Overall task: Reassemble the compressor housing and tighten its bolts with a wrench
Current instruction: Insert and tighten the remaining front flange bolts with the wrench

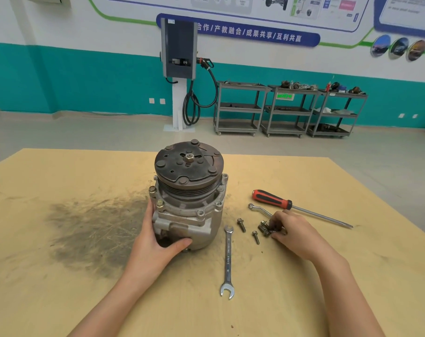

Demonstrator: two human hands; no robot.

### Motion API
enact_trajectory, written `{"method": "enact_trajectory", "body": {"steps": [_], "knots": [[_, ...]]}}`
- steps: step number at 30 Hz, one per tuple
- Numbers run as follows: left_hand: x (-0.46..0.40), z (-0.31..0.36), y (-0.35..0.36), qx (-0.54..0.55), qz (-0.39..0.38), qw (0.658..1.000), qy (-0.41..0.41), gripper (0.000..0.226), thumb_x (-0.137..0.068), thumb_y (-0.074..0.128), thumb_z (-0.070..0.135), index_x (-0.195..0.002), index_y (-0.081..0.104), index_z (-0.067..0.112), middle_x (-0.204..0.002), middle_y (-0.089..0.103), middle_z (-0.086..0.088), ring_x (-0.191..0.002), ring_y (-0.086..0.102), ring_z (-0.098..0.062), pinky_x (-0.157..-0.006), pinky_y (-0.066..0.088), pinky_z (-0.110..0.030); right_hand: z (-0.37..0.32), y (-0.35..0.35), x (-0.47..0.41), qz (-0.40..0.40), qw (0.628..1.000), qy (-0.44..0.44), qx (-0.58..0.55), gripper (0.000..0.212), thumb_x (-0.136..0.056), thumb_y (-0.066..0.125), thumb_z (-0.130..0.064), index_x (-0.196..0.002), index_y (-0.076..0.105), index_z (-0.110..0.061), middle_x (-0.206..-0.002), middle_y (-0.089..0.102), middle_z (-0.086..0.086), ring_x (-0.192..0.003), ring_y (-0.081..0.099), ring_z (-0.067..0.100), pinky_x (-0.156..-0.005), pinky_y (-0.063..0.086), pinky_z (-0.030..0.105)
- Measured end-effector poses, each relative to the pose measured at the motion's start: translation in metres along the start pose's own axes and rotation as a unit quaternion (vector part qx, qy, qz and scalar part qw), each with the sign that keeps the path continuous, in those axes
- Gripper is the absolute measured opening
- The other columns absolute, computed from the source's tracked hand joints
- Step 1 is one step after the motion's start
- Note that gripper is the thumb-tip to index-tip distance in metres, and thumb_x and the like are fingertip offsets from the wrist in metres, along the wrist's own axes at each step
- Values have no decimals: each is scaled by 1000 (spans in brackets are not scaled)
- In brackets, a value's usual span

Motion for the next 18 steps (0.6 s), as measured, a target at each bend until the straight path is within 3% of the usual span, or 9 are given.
{"method": "enact_trajectory", "body": {"steps": [4, 7, 12, 18], "knots": [[2, 2, 0, 8, 1, 1000, 1, 123, -69, 90, 22, -161, 9, 28, -139, 50, 23, -102, 41, 39, -82, 30, 11, 2, 0, -1, 10, 1000, 5, -1, 16, -86, 58, -13, -91, 56, -29, -94, 54, -8, -89, 53, 15, -79, 49, 34], [4, 7, 0, 19, -5, 1000, -1, 127, -62, 88, 36, -160, 8, 32, -141, 49, 23, -105, 42, 35, -84, 33, 7, 6, 0, -2, 26, 999, 15, -10, 15, -86, 58, -11, -92, 59, -25, -94, 59, -6, -88, 55, 15, -77, 48, 30], [6, 13, 0, 23, -17, 1000, -8, 134, -51, 83, 49, -161, 8, 32, -144, 48, 23, -115, 47, 20, -97, 31, -3, 8, -5, -3, 70, 997, 22, -29, 19, -87, 59, -10, -84, 56, -29, -83, 62, -7, -76, 54, 7, -58, 37, 16], [9, 17, -2, 15, -22, 1000, -8, 126, -58, 88, 43, -160, 15, 30, -149, 50, 15, -135, 48, -4, -119, 36, -35, 3, -8, 0, 54, 998, 16, -30, 13, -89, 64, -16, -85, 60, -28, -83, 59, -10, -76, 51, 0, -58, 37, 10]]}}
Point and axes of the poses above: each hand's wrist, its own x-axis away from the middle knuckle, its own y-axis out of the palm, z = x × y, the point moved 7 cm from there along -x, towards the middle knuckle
